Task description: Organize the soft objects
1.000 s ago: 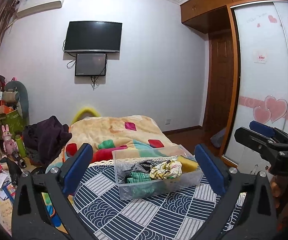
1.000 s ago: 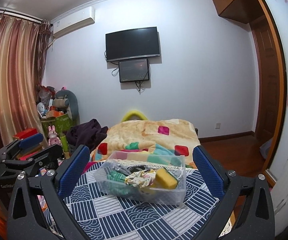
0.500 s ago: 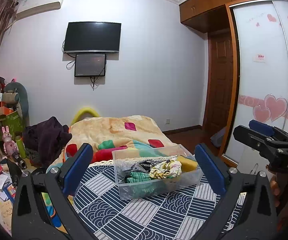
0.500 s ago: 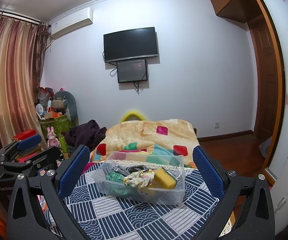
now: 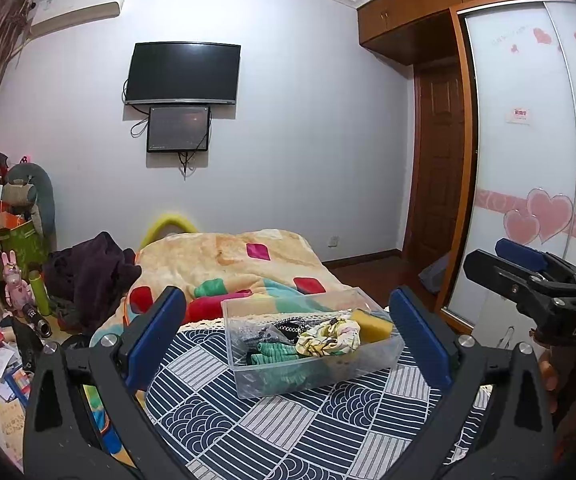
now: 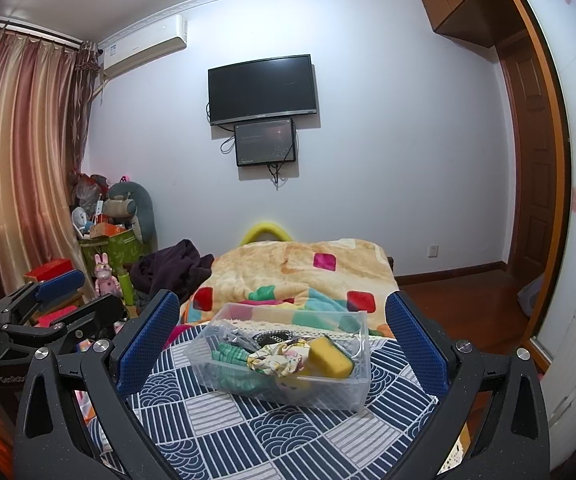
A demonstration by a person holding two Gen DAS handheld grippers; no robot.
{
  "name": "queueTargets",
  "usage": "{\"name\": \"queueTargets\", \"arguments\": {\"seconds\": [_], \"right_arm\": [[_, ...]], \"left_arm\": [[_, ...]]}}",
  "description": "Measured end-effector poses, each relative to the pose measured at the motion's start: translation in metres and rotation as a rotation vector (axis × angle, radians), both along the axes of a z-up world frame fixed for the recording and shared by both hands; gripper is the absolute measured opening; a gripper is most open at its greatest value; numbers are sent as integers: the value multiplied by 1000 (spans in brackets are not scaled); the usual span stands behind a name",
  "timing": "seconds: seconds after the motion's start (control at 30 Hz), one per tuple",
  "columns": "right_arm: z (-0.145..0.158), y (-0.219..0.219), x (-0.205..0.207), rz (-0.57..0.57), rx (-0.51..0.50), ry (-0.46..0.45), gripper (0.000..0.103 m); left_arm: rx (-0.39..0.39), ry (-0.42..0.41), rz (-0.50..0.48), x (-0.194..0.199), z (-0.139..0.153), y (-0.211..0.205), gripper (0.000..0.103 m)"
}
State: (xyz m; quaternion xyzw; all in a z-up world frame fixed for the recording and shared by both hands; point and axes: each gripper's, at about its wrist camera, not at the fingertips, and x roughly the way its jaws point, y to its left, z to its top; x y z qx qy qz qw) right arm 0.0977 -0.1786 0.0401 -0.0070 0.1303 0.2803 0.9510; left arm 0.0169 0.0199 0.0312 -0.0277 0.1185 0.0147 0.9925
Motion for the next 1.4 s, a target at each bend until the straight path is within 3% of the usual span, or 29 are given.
{"name": "queueTargets", "arguments": {"seconds": [1.4], "right_arm": [[2, 3, -1, 9, -4, 2, 103]], "left_arm": [[-32, 9, -62, 0, 1, 0, 103]]}}
